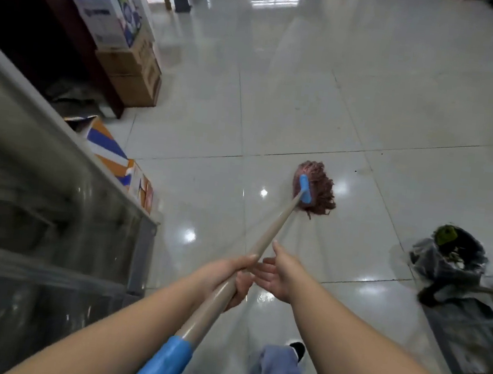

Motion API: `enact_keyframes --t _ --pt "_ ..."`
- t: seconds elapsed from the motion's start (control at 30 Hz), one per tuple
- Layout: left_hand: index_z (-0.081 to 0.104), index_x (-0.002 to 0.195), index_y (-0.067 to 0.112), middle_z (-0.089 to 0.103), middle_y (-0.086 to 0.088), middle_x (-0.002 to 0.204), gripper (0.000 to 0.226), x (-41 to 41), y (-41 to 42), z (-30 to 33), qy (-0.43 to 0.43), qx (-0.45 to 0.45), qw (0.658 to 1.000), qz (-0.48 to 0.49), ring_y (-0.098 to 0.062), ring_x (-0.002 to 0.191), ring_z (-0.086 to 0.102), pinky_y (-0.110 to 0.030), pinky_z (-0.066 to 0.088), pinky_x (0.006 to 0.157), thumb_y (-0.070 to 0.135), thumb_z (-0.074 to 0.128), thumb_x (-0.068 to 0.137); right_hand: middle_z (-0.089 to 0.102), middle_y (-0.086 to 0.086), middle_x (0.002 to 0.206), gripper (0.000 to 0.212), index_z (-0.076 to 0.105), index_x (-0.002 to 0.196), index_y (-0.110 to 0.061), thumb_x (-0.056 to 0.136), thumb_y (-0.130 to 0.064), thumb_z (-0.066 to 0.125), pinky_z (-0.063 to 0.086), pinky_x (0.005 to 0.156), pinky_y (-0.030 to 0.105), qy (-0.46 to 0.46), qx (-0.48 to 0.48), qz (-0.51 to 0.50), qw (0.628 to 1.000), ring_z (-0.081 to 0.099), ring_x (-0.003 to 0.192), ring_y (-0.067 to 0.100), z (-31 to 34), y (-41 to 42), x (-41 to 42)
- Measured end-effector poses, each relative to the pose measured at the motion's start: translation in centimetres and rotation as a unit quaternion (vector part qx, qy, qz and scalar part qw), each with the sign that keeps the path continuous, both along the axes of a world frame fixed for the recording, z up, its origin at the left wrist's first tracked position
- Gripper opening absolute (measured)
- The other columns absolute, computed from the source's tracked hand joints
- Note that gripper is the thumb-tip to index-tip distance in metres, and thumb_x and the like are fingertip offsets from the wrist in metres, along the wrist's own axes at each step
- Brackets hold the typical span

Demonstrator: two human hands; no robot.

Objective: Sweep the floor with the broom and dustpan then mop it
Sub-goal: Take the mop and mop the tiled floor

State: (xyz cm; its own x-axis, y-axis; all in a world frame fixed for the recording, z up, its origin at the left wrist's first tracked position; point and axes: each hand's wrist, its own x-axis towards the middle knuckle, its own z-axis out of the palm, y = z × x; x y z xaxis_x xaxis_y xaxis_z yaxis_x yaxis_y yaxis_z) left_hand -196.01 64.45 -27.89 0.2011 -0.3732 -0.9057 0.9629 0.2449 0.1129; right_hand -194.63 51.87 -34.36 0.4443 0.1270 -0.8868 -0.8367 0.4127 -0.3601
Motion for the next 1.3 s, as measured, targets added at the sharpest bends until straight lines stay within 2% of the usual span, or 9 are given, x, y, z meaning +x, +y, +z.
enact_keyframes --t 0.17,0.3,0.43,0.63,0.73,0.8,0.9,1.13,1.3 --pt "0.049 0.074 0.008 0.038 0.000 0.038 0.026 -6.1 5.0 1.4 0.073 -0.089 0.985 0.128 -0.007 0.023 0.040 -0.013 0.037 0.028 0.028 0.051 0.091 0.061 0.016 0.084 0.057 0.054 0.091 0.003 0.097 -0.049 0.033 0.056 0.057 0.033 0.037 0.158 -0.128 0.978 0.060 0.075 0.026 -2.7 5.5 -3.6" --pt "0.049 0.086 0.009 0.050 -0.004 0.046 0.032 -9.6 6.5 -0.4 0.007 0.066 0.997 -0.032 -0.008 0.031 0.047 -0.014 0.042 0.033 0.039 0.043 0.096 0.054 0.017 0.086 0.042 0.049 0.101 0.001 0.101 -0.038 0.033 0.050 0.071 0.037 0.076 0.124 -0.097 0.985 0.053 0.073 0.025 -4.9 7.3 -5.7" --pt "0.051 0.086 0.004 0.054 -0.006 0.062 0.043 -11.7 7.8 -2.1 0.021 0.161 0.968 -0.193 -0.012 0.042 0.053 -0.022 0.047 0.044 0.042 0.036 0.099 0.053 0.012 0.078 0.028 0.049 0.085 -0.003 0.101 -0.024 0.039 0.050 0.033 0.026 0.108 0.058 -0.080 0.989 0.052 0.067 0.022 -6.8 8.3 -7.9" --pt "0.049 0.084 0.009 0.050 -0.007 0.059 0.048 -11.5 7.1 -5.4 0.031 0.278 0.938 -0.207 -0.011 0.028 0.046 -0.013 0.039 0.036 0.053 0.033 0.095 0.057 0.006 0.082 0.026 0.051 0.084 -0.007 0.098 -0.029 0.047 0.052 0.059 0.040 0.131 0.076 -0.074 0.986 0.056 0.072 0.024 -9.3 9.7 -9.1" --pt "0.055 0.086 0.006 0.051 -0.008 0.054 0.051 -13.2 6.0 -7.4 -0.023 0.379 0.893 -0.242 -0.015 0.031 0.044 -0.012 0.036 0.039 0.056 0.044 0.088 0.054 0.010 0.094 0.036 0.048 0.101 -0.005 0.096 -0.041 0.045 0.050 0.074 0.037 0.155 0.094 -0.113 0.977 0.055 0.085 0.026 -10.3 10.2 -9.0" --pt "0.059 0.086 0.007 0.055 -0.007 0.053 0.051 -13.5 6.4 -7.4 -0.051 0.413 0.871 -0.262 -0.016 0.033 0.046 -0.014 0.036 0.040 0.056 0.047 0.085 0.053 0.013 0.084 0.038 0.045 0.104 -0.005 0.097 -0.042 0.041 0.050 0.065 0.031 0.165 0.095 -0.130 0.973 0.055 0.075 0.023 -10.1 10.8 -8.6" --pt "0.060 0.080 0.009 0.057 -0.005 0.048 0.054 -12.0 7.1 -6.1 -0.075 0.431 0.858 -0.270 -0.014 0.029 0.046 -0.013 0.037 0.036 0.062 0.049 0.081 0.043 0.007 0.064 0.036 0.043 0.081 -0.009 0.097 -0.041 0.043 0.041 0.045 0.024 0.164 0.081 -0.150 0.972 0.043 0.053 0.015 -8.6 11.5 -6.9" --pt "0.059 0.094 0.008 0.053 -0.008 0.054 0.054 -6.6 2.4 -3.5 -0.140 0.370 0.892 -0.218 -0.015 0.036 0.045 -0.014 0.036 0.038 0.059 0.046 0.086 0.043 0.008 0.058 0.034 0.039 0.077 -0.010 0.100 -0.036 0.038 0.038 0.047 0.028 0.082 -0.016 -0.113 0.990 0.042 0.050 0.018 -3.6 6.1 -0.6" --pt "0.058 0.088 0.009 0.047 -0.003 0.036 0.045 -1.8 -1.5 -2.1 -0.192 0.332 0.900 -0.208 -0.013 0.023 0.039 -0.012 0.034 0.036 0.053 0.048 0.088 0.044 0.003 0.038 0.033 0.038 0.075 -0.012 0.100 -0.034 0.038 0.037 0.042 0.022 0.022 -0.040 -0.153 0.987 0.045 0.036 0.015 -0.5 1.1 4.7"
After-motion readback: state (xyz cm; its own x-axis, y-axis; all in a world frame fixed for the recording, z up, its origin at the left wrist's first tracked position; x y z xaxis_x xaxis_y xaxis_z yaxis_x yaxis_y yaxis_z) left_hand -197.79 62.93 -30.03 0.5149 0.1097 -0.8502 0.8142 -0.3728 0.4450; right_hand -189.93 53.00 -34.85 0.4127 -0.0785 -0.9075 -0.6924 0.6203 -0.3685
